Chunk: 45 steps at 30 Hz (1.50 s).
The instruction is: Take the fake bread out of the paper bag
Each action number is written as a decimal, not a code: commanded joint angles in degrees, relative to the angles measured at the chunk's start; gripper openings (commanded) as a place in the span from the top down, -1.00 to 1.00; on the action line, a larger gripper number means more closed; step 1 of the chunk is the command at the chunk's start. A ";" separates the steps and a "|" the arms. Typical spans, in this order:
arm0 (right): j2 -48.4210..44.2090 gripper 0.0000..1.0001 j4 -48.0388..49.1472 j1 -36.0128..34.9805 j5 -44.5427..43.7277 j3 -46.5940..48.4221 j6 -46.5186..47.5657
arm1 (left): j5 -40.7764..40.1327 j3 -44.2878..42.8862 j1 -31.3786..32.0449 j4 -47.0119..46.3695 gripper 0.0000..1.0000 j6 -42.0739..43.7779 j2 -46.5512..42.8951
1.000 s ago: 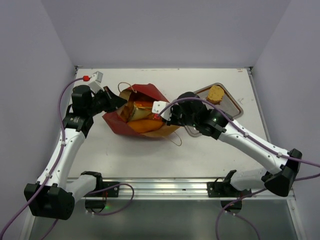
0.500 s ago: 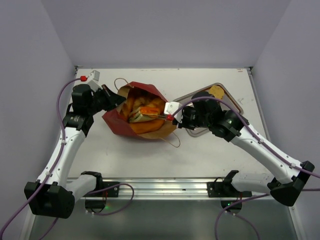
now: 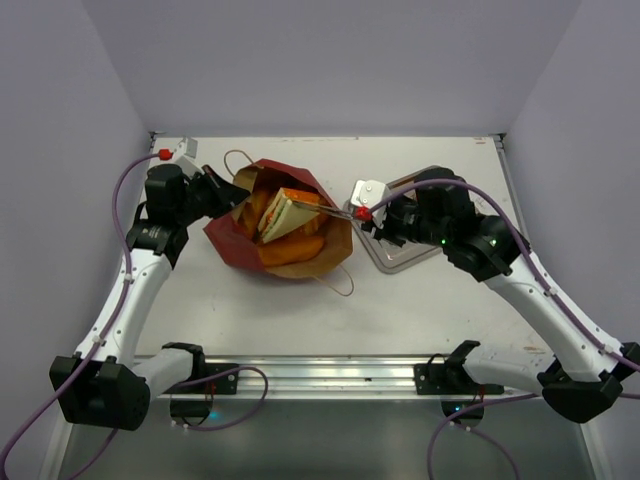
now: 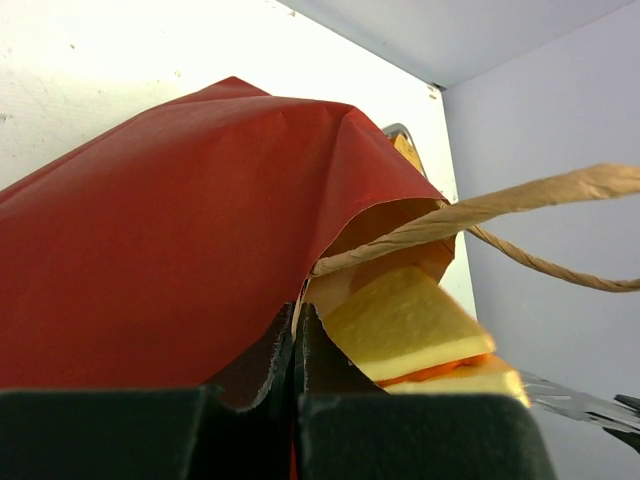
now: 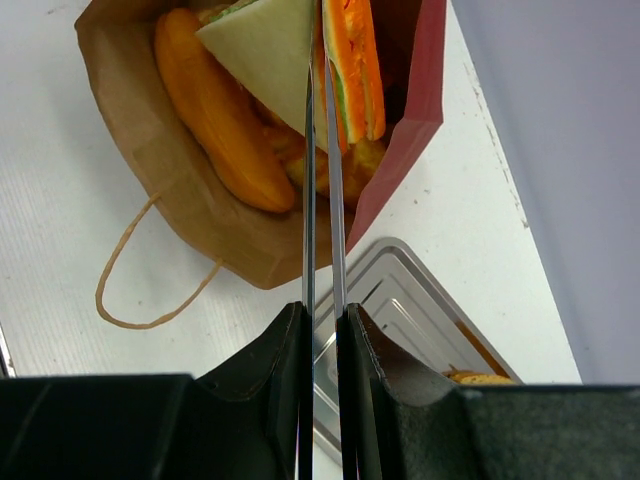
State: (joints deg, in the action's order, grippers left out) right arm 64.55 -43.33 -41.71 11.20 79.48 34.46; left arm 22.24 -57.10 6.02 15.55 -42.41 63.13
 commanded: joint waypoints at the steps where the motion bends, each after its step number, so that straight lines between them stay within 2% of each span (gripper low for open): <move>1: -1.89 0.88 1.93 1.02 1.37 3.84 -1.76 | -1.50 -3.02 -0.13 -2.10 1.00 -0.74 0.24; 20: -3.64 0.91 -0.17 4.10 4.09 10.60 -4.66 | -5.01 -3.19 -0.13 -0.52 1.00 -0.83 0.76; 45: -4.09 0.97 1.67 14.64 -6.28 16.41 -9.76 | -8.53 -1.17 -0.13 4.31 1.00 6.02 -2.66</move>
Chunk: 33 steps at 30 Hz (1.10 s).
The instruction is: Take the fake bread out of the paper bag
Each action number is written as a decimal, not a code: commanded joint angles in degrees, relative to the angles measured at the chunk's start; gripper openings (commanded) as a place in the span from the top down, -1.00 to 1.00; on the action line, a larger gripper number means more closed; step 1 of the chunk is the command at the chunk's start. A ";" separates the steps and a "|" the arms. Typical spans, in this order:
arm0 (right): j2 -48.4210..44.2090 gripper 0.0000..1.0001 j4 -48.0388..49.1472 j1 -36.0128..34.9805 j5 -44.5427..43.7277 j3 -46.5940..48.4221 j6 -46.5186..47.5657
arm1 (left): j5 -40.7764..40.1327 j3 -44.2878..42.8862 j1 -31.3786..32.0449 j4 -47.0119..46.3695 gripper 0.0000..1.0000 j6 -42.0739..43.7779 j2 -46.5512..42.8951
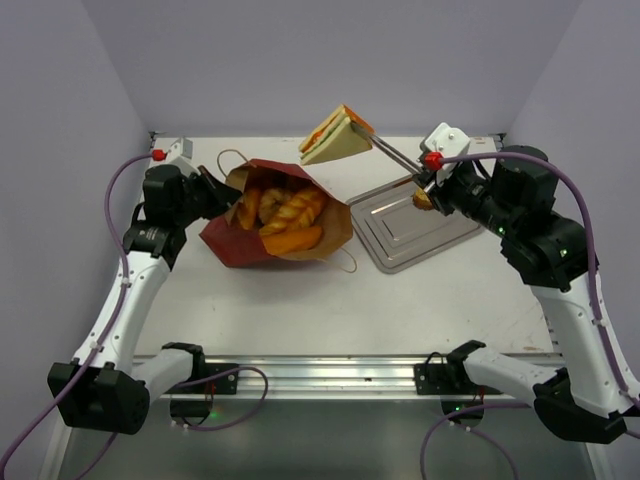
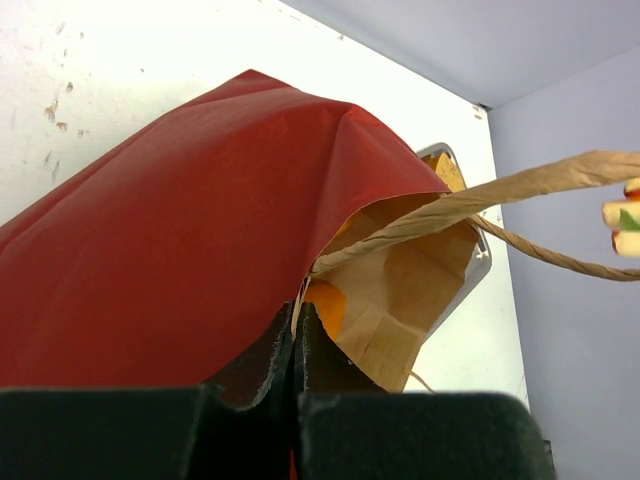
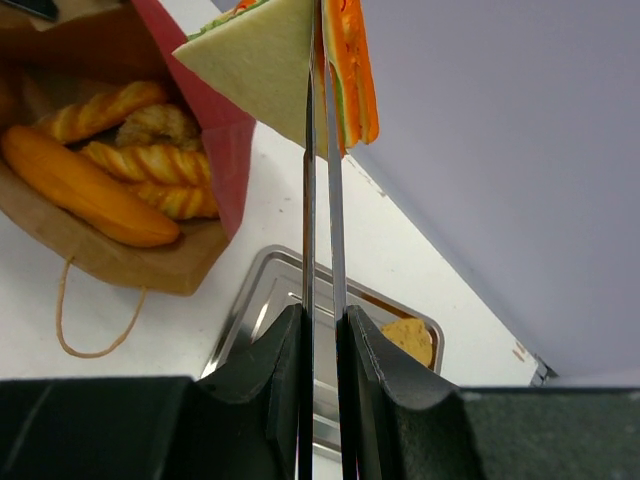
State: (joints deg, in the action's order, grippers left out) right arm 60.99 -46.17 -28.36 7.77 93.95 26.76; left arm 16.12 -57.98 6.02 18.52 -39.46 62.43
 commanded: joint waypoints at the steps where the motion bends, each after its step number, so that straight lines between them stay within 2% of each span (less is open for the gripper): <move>1: -0.52 0.97 4.77 1.72 -3.63 1.59 -2.15 | -2.15 -0.21 -0.13 1.43 1.00 3.34 -2.23; 6: -0.43 0.96 6.35 6.64 -2.94 -2.71 -3.12 | -0.31 0.05 -0.13 1.95 1.00 6.59 -3.81; 14: -0.26 0.96 8.03 17.37 5.40 -13.43 -4.44 | 0.58 0.41 -0.13 2.92 1.00 11.16 -5.57; 23: 0.09 0.97 7.94 20.62 8.49 -23.89 -5.14 | 0.75 1.20 -0.13 3.36 1.00 13.36 -6.88; 33: 4.13 0.96 8.29 21.77 8.75 -29.97 -3.74 | 0.76 2.60 -0.22 3.62 1.00 14.41 -7.94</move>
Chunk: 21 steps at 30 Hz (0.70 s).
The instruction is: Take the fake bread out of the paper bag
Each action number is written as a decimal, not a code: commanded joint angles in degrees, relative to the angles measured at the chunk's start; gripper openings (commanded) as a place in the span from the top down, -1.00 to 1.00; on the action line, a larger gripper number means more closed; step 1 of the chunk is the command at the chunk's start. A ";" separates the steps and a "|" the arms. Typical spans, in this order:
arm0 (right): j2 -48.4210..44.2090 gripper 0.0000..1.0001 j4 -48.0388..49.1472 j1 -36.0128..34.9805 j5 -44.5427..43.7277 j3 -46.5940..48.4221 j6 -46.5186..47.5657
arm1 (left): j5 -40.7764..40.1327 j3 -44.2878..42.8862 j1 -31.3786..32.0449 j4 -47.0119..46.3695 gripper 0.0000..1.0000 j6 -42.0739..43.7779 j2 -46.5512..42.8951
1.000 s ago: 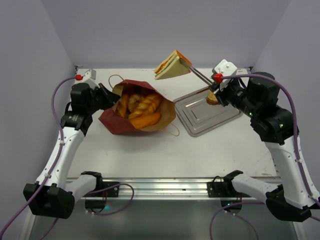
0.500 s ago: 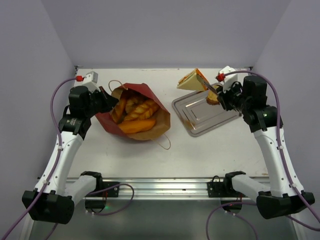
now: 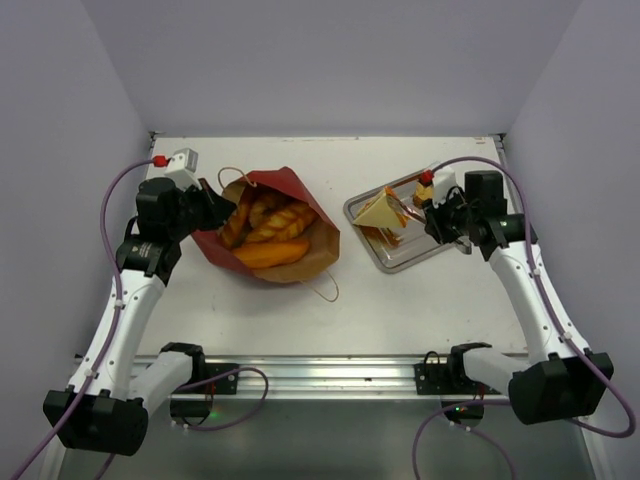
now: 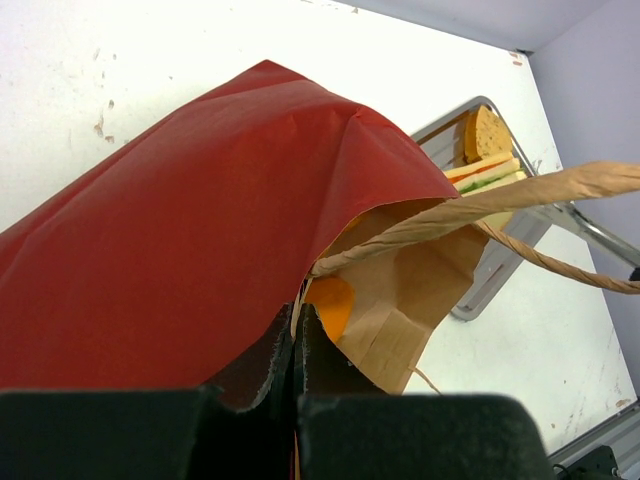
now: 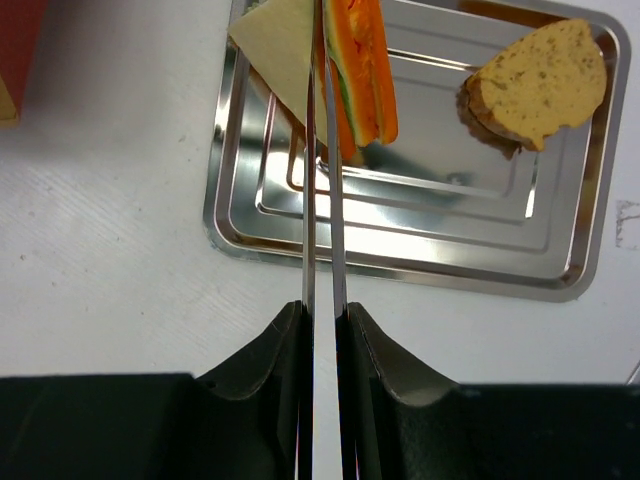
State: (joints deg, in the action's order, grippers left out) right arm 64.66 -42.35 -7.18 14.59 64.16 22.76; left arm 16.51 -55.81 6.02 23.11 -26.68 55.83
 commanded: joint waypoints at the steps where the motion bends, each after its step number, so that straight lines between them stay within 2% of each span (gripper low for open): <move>1: 1.68 0.96 4.64 0.94 2.28 -0.35 0.26 | 0.54 0.61 -0.22 -1.05 1.00 1.63 -1.34; 14: 10.65 0.93 10.17 2.34 -5.44 2.63 -0.35 | 0.71 1.32 -0.22 -1.40 1.00 1.54 -1.34; 21: 15.75 0.91 12.99 4.10 -6.41 4.91 -0.09 | 0.80 1.32 -0.22 -1.32 1.00 1.72 -1.34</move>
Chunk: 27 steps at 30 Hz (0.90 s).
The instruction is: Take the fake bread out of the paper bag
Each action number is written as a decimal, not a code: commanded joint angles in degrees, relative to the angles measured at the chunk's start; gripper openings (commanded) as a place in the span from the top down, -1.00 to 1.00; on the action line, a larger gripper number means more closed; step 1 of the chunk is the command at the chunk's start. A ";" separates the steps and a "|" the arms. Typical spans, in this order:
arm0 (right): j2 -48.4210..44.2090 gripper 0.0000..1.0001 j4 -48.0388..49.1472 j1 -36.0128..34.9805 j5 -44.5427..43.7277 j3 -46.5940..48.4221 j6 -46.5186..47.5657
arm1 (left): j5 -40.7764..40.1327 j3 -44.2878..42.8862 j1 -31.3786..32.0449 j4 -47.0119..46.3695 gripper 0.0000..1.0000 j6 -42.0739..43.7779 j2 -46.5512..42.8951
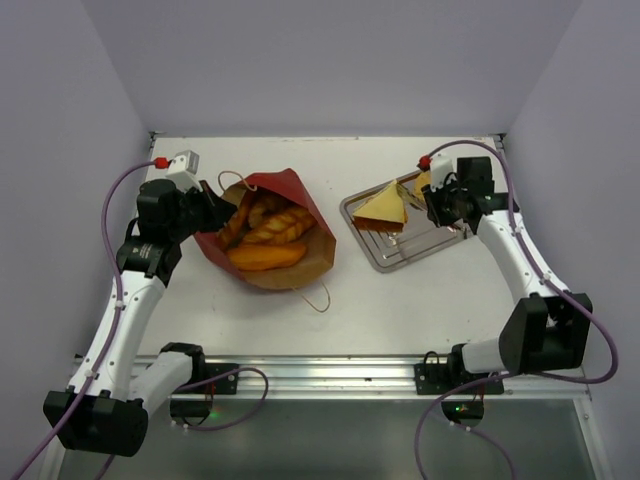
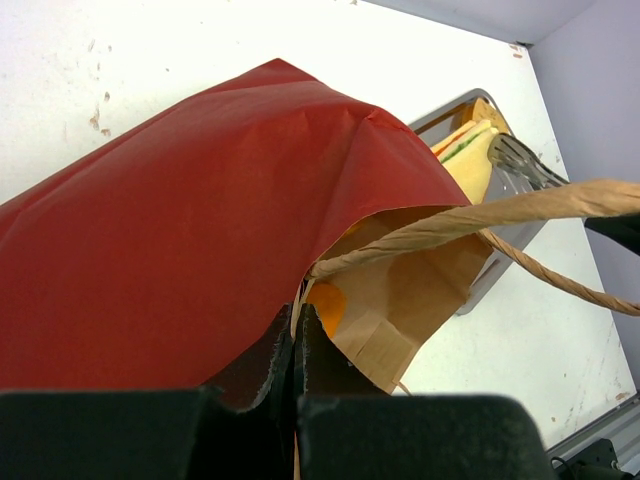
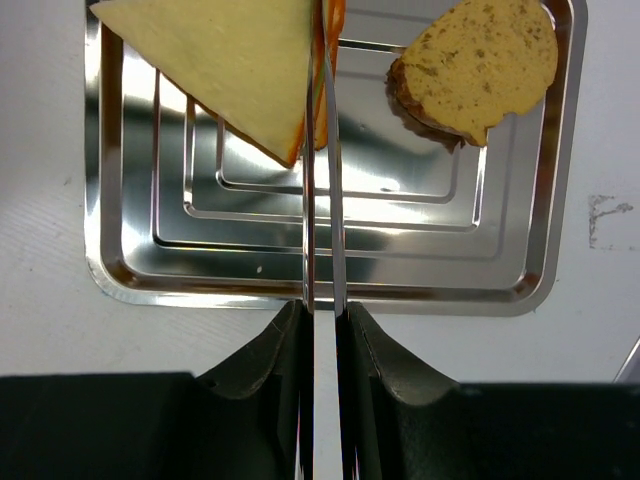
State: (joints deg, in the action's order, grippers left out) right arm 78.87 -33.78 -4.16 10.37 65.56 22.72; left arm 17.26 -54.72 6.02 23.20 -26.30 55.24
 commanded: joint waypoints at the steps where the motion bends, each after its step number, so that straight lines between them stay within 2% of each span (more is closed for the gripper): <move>1: 2.07 0.91 4.60 1.17 -2.37 3.87 0.04 | 0.06 0.14 -0.22 -1.40 1.00 1.26 -0.66; 13: 7.00 0.85 6.97 1.79 -2.90 7.04 -0.40 | 0.41 0.14 -0.22 -1.58 1.00 1.34 -0.40; 20: 6.39 0.39 7.15 1.70 -2.11 7.65 -1.19 | 0.85 -0.21 -0.22 -1.58 1.00 1.34 -0.14; 27: 5.42 0.24 7.15 1.88 -2.46 8.62 -1.89 | 1.29 -0.56 -0.22 -1.75 1.00 1.17 0.22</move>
State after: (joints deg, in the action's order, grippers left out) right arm 86.19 -29.93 -2.70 8.45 71.07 21.82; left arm 17.78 -54.72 6.02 23.20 -26.28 55.33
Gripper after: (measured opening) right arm 0.376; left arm 0.007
